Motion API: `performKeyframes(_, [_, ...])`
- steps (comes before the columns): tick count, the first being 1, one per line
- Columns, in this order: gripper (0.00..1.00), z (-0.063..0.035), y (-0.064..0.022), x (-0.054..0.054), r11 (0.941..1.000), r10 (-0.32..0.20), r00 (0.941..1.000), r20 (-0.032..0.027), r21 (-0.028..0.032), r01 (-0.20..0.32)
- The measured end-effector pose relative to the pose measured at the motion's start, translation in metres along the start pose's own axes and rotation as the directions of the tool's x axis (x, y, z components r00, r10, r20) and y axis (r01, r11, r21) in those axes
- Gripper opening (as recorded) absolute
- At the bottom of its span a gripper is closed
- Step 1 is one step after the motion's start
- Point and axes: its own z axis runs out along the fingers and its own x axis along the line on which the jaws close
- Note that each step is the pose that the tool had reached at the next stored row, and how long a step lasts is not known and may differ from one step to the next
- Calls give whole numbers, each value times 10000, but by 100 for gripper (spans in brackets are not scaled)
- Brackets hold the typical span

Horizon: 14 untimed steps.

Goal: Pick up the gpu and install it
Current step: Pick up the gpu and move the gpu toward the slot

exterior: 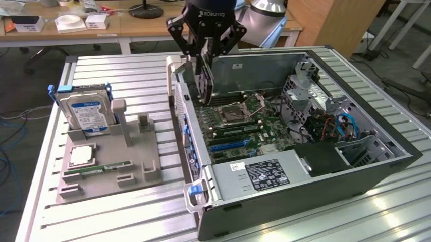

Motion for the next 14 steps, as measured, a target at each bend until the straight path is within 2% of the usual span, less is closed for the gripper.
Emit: performKeyframes(14, [26,-5,1,-103,10000,0,10000,0,0,0])
